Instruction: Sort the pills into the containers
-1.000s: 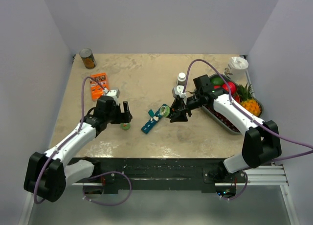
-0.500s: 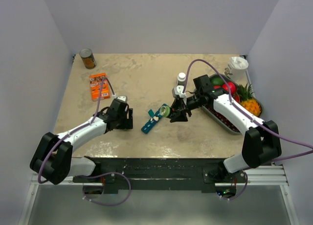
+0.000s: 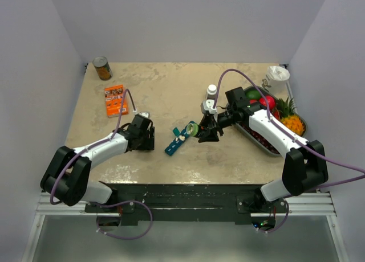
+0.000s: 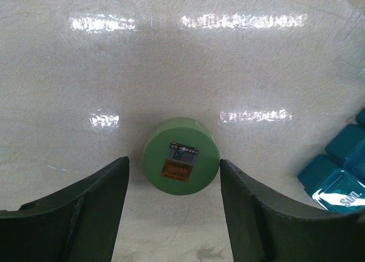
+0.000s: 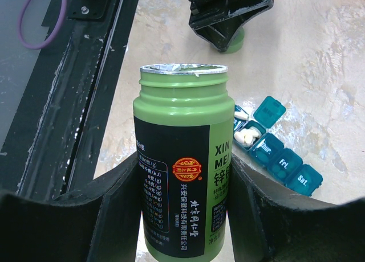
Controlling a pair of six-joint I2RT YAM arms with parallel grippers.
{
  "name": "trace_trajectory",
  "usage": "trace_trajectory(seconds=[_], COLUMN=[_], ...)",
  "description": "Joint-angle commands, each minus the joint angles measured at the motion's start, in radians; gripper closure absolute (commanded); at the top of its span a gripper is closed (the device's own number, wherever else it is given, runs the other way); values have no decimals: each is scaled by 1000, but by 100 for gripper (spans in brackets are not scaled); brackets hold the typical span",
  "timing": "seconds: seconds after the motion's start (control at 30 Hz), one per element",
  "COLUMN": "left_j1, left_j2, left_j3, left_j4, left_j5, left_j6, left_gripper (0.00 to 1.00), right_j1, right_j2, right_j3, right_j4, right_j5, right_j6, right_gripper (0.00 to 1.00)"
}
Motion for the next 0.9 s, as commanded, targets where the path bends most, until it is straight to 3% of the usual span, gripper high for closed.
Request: trace_trajectory(seconds=[0.0,0.37,0.57,0.67,0.7,0.87], left_j1=[-9,-11,-12,-12,-12,-12], left_j2=[10,38,41,42,41,10], left_j3=[40,58,58,58,58,67], left_j4=[39,39,36,36,32,25], left_j5=[-20,-12,-18,-11,-9,41], left_j6=[11,27,27,28,28,27], left_gripper=[31,36,45,55,63,71], right_j1=[-2,-3,-3,-5,-5,-5], right_j2=[-33,-33,-33,-34,-34,-34], right_j3=[3,5,5,5,6,6], right_j4=[19,17,16,14,14,11], right_j5=[-33,-33,-33,-33,-33,-33], right_j6=[-2,-4,-2,-4,-5,-7], right_gripper=[98,98,98,98,98,98])
